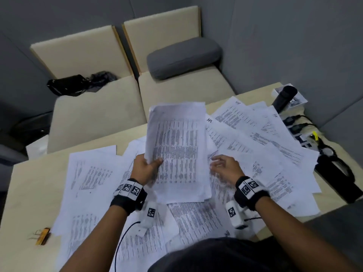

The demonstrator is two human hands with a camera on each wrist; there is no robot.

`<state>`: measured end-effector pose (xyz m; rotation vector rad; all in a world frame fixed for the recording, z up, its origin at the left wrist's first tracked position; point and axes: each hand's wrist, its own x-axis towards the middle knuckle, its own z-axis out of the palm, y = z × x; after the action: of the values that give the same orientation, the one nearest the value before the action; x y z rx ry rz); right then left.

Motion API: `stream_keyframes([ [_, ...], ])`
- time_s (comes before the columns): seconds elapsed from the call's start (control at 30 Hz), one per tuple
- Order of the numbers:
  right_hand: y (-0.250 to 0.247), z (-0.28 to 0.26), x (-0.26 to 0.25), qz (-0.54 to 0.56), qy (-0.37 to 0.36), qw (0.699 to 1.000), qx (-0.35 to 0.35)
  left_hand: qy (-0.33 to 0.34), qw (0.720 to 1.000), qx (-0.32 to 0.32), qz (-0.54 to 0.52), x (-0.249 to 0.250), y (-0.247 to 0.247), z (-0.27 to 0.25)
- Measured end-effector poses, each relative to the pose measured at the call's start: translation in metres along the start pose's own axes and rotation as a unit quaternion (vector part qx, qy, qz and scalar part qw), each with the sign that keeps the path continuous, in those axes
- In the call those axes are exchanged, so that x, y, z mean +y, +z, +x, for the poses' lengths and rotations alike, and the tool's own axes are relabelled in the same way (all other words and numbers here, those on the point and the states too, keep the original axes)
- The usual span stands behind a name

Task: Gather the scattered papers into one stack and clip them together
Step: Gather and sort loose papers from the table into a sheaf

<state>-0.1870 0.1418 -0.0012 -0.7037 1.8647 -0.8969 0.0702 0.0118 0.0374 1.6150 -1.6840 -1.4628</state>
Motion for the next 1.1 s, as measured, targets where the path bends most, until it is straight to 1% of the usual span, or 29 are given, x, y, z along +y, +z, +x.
stream_keyframes([
  [0.07,0.010,0.002,0.017,-0.118,0.030,0.992,-0.009,-0.051,0.998,0.012,0.017,-0.028,-0.029,0.000],
  [0.1,0.022,0.001,0.025,-0.170,0.040,0.984,-0.022,-0.088,0.995,0.018,0.033,-0.047,-0.048,-0.005],
  [0.13,0.026,0.001,0.032,-0.212,0.053,0.975,-0.028,-0.119,0.991,0.021,0.056,-0.060,-0.056,-0.007],
  [0.2,0.043,-0.005,0.040,-0.269,0.066,0.960,-0.038,-0.165,0.980,0.049,0.102,-0.088,-0.071,-0.017],
  [0.27,0.064,-0.013,0.042,-0.301,0.067,0.950,-0.040,-0.188,0.971,0.063,0.130,-0.121,-0.082,-0.026],
  [0.33,0.082,-0.021,0.044,-0.299,0.081,0.950,-0.035,-0.211,0.967,0.044,0.135,-0.149,-0.084,-0.035],
  [0.43,0.093,-0.029,0.045,-0.254,0.102,0.962,0.011,-0.217,0.971,0.025,0.101,-0.181,-0.080,-0.042],
  [0.5,0.090,-0.034,0.040,-0.278,0.094,0.956,0.019,-0.208,0.975,0.026,0.077,-0.189,-0.079,-0.044],
  [0.53,0.087,-0.039,0.035,-0.304,0.090,0.948,0.031,-0.205,0.976,0.025,0.064,-0.189,-0.080,-0.046],
  [0.6,0.078,-0.049,0.024,-0.332,0.062,0.940,0.057,-0.203,0.978,0.017,0.041,-0.191,-0.083,-0.048],
  [0.7,0.063,-0.063,0.003,-0.316,0.018,0.942,0.113,-0.197,0.980,-0.004,0.012,-0.197,-0.090,-0.042],
  [0.8,0.048,-0.074,-0.023,-0.297,-0.043,0.932,0.206,-0.188,0.982,-0.019,-0.022,-0.201,-0.098,-0.037],
  [0.87,0.039,-0.083,-0.043,-0.264,-0.096,0.917,0.283,-0.169,0.985,-0.029,-0.030,-0.198,-0.103,-0.038],
  [0.9,0.036,-0.087,-0.053,-0.239,-0.118,0.913,0.308,-0.163,0.986,-0.035,-0.029,-0.201,-0.104,-0.037],
  [0.93,0.034,-0.088,-0.062,-0.205,-0.124,0.917,0.319,-0.162,0.986,-0.040,-0.026,-0.201,-0.105,-0.037],
  [1.0,0.038,-0.090,-0.074,-0.147,-0.103,0.935,0.305,-0.170,0.984,-0.048,-0.022,-0.203,-0.105,-0.035],
  [1.07,0.052,-0.088,-0.075,-0.122,-0.077,0.953,0.265,-0.173,0.983,-0.053,-0.035,-0.200,-0.104,-0.035],
  [1.1,0.063,-0.085,-0.072,-0.114,-0.069,0.962,0.240,-0.165,0.983,-0.055,-0.050,-0.196,-0.102,-0.035],
])
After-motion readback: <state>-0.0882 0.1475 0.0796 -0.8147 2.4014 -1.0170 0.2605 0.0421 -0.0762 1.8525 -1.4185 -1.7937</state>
